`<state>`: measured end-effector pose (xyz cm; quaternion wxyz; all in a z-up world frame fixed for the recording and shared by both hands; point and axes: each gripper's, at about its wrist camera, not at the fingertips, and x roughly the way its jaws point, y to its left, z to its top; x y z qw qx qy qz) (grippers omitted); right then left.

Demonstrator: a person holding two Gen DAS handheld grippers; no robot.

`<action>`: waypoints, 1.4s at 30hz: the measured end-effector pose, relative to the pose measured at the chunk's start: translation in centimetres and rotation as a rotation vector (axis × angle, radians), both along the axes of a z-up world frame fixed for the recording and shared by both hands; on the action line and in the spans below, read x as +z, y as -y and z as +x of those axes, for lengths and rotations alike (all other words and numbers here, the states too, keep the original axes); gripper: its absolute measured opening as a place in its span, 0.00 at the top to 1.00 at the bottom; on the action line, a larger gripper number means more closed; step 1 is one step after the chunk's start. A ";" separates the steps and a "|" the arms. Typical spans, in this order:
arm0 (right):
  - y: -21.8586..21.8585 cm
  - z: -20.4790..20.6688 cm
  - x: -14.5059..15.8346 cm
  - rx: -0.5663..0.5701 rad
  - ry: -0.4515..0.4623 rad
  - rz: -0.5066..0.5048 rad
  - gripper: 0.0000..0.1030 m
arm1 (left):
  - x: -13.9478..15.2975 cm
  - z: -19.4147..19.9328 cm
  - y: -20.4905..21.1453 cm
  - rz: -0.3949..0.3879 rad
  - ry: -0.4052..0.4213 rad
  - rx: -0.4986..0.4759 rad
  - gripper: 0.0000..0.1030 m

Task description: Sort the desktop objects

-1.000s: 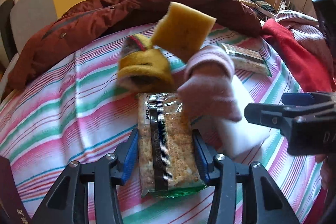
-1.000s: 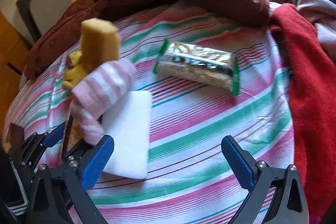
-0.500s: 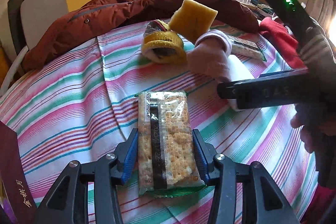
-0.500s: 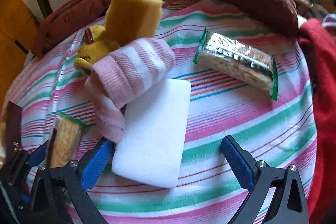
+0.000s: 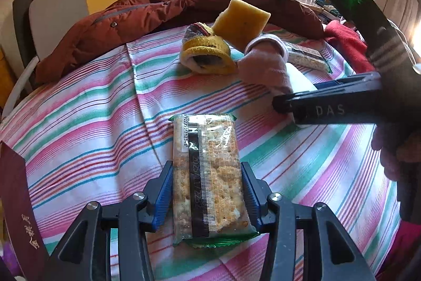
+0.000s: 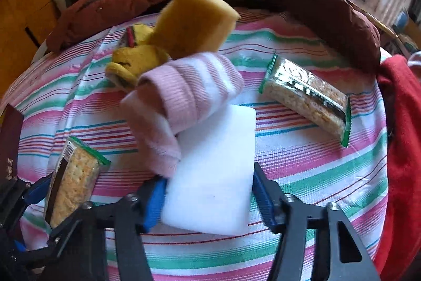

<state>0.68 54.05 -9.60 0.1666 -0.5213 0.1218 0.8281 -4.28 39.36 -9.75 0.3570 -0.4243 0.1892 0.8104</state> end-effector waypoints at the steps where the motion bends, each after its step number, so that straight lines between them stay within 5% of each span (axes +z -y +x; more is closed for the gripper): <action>1: 0.0 0.1 0.0 0.002 0.001 0.001 0.42 | 0.0 0.3 0.1 -0.001 -0.004 0.005 0.53; 13: 1.1 1.9 0.8 0.063 0.008 -0.039 0.42 | 0.0 2.4 3.2 0.015 -0.042 0.062 0.52; 32: 7.6 3.1 0.1 0.392 -0.019 -0.056 0.40 | 1.8 3.6 9.0 0.035 -0.061 0.159 0.53; 39: 8.4 1.4 -0.9 0.419 -0.025 -0.029 0.41 | 4.8 4.5 10.9 0.084 -0.123 0.172 0.53; 42: 8.8 -3.0 -1.7 0.421 -0.032 -0.029 0.41 | 6.3 4.8 11.7 0.107 -0.157 0.181 0.53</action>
